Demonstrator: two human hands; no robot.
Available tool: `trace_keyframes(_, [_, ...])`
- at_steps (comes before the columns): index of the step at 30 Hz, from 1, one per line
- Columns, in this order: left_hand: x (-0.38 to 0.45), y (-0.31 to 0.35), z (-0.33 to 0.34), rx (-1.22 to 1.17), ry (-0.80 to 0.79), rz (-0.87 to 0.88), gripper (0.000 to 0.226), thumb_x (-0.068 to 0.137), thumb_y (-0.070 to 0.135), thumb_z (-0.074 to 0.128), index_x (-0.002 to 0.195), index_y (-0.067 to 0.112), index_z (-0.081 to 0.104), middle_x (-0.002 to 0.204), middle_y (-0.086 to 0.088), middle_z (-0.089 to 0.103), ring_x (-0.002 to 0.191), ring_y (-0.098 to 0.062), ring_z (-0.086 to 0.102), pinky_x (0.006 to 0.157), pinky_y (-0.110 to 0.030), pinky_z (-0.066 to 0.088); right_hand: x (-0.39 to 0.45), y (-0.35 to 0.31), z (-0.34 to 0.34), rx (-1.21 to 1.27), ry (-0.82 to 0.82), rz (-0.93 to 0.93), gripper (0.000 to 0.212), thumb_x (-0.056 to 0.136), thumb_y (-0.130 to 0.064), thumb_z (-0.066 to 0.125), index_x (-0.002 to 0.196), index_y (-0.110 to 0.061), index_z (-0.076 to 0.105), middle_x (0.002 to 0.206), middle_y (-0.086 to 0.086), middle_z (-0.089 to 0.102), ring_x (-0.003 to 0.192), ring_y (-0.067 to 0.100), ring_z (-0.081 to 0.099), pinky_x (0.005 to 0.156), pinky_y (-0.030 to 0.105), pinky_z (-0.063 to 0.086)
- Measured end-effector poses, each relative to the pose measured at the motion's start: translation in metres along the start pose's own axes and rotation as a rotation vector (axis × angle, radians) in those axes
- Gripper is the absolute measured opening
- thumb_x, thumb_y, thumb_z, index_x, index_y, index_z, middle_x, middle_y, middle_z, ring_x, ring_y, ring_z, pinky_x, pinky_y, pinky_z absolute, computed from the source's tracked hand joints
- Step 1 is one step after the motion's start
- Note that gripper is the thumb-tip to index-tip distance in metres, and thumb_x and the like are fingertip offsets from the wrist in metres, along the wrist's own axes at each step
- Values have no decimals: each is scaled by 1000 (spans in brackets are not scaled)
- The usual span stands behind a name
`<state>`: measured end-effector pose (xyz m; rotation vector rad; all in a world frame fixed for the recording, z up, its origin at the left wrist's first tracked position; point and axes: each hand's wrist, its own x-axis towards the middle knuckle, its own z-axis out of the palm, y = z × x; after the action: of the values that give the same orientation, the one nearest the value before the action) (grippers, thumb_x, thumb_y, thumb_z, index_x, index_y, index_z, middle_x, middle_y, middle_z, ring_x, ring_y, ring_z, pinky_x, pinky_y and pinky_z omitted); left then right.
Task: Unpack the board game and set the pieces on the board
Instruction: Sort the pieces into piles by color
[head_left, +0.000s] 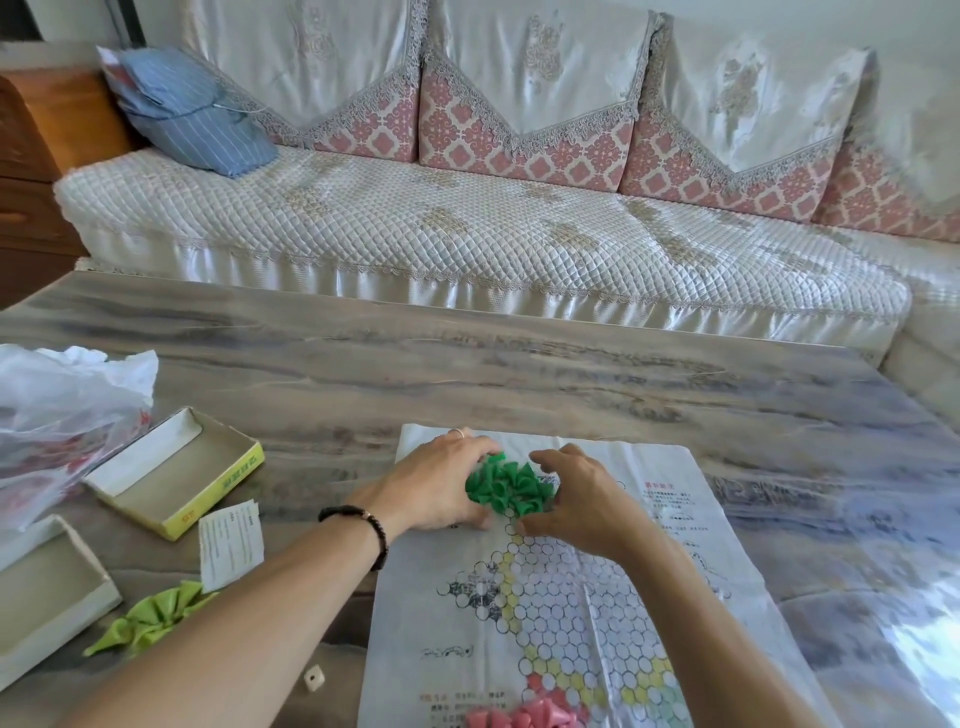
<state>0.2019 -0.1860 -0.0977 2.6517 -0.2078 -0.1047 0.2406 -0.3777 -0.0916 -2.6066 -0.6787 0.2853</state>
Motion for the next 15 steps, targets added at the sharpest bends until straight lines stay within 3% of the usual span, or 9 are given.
trace_keyframes(6, [-47,0,-20,80,116,-41,68,86,60,58,140,23,42,139,2,43,124,-16,46,94,-37,45,-30,-30,-4,-10,101,-40,72,79,-54,65,139,-21,42,126,-1,48,114,18,52,92,35,47])
trace_keyframes(10, [-98,-11,-29,94,240,-14,58,92,56,51,138,20,47,134,4,46,125,-14,40,95,-28,38,-52,-66,7,-44,149,-121,57,85,-52,57,133,-22,47,121,-2,49,111,16,46,88,27,39])
trace_keyframes(15, [-175,-38,-29,162,380,-12,59,91,53,50,138,17,49,136,2,51,135,-18,38,104,-33,37,-72,-115,33,-80,171,-185,62,87,-53,54,138,-19,43,134,-1,45,124,20,39,103,33,36])
